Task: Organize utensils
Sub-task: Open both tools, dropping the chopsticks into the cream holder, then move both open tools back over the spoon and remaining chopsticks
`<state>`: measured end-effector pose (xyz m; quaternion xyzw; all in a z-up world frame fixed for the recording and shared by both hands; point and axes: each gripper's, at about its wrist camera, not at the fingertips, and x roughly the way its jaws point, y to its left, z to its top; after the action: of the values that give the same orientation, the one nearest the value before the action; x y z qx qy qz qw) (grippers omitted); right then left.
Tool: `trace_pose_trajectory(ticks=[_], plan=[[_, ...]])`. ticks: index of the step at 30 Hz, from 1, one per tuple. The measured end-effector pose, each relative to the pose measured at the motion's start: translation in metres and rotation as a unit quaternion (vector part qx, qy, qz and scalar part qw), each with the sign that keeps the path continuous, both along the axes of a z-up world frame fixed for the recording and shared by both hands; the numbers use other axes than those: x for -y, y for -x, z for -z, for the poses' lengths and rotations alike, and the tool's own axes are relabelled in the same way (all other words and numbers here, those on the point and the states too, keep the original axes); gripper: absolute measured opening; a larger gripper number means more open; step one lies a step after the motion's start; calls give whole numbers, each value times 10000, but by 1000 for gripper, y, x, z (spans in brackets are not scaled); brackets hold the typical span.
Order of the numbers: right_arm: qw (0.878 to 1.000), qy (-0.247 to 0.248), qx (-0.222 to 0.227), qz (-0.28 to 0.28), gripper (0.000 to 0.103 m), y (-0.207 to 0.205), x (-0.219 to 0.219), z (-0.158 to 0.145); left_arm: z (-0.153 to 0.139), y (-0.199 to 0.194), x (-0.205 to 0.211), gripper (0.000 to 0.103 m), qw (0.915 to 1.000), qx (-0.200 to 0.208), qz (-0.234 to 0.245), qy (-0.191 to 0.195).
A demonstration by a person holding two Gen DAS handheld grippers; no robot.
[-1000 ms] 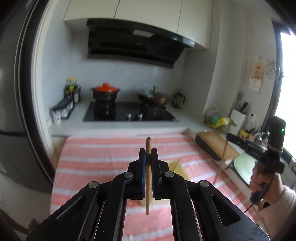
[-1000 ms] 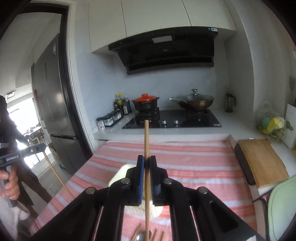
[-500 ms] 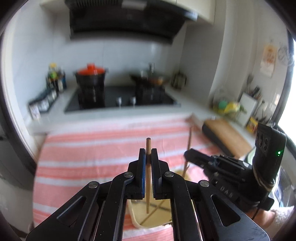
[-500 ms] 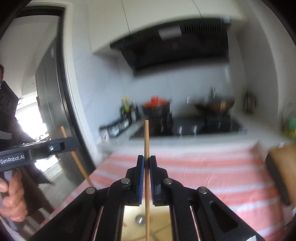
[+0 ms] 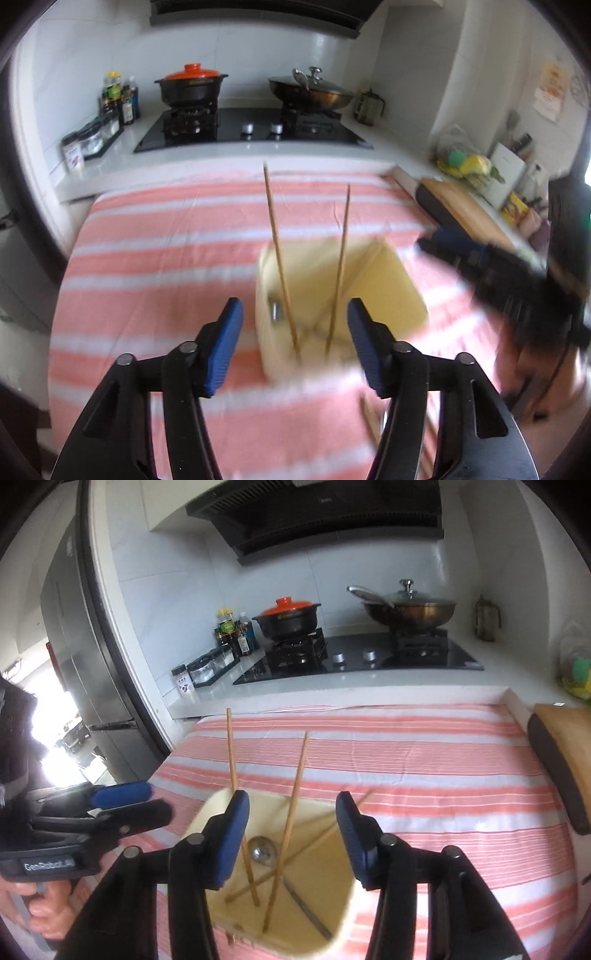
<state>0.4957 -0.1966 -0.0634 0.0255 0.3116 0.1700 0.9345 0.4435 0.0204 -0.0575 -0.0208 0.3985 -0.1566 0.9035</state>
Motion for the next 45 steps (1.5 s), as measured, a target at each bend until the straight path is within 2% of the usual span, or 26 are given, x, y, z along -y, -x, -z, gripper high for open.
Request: trace_pose_trajectory(ticks=[3, 6, 9, 11, 13, 15, 18, 21, 23, 25, 30, 33, 36, 39, 42, 45], plan=[[9992, 379, 150, -25, 52, 45, 12, -9, 9, 64, -12, 69, 9995, 103, 116, -292], [9960, 834, 307, -7, 54, 95, 23, -12, 15, 113, -13, 73, 9979, 393, -99, -506], [9886, 1436, 418, 153, 55, 159, 33, -1, 18, 164, -9, 77, 9957, 675, -277, -576], [9831, 1755, 358, 383, 55, 199, 38, 9, 19, 191, -10, 84, 9944, 756, -292, -683], [9837, 1696, 251, 538, 55, 229, 43, 14, 17, 206, -10, 84, 9944, 691, -87, -794], [9863, 1515, 198, 616, 55, 249, 45, 17, 5, 215, -11, 84, 9926, 860, -149, -845], [9884, 1317, 238, 715, 55, 269, 49, 18, -13, 234, -16, 84, 9915, 1138, -256, -568], [9881, 1290, 254, 801, 55, 281, 51, 16, -18, 252, -24, 89, 9915, 1216, -392, -258], [9877, 1299, 287, 822, 55, 288, 49, 14, -17, 263, -30, 91, 9931, 1077, -452, 33], [9880, 1265, 363, 809, 55, 295, 49, 12, -12, 272, -34, 91, 9947, 935, -404, 154], [9889, 1151, 511, 794, 55, 302, 43, 5, 3, 288, -43, 92, 9938, 924, -587, -208], [9908, 1022, 496, 732, 55, 306, 39, 2, 19, 288, -46, 92, 9949, 699, -576, -447], [9885, 1215, 563, 702, 55, 315, 36, 1, 30, 292, -53, 92, 9933, 684, -732, -583], [9852, 1401, 564, 809, 55, 326, 40, 5, 43, 292, -67, 92, 9941, 468, -947, -250], [9844, 1415, 402, 966, 55, 332, 52, 14, 65, 284, -76, 92, 9947, -12, -988, 273], [9831, 1476, 205, 1064, 55, 335, 61, 26, 80, 277, -68, 92, 9953, -319, -836, 382]])
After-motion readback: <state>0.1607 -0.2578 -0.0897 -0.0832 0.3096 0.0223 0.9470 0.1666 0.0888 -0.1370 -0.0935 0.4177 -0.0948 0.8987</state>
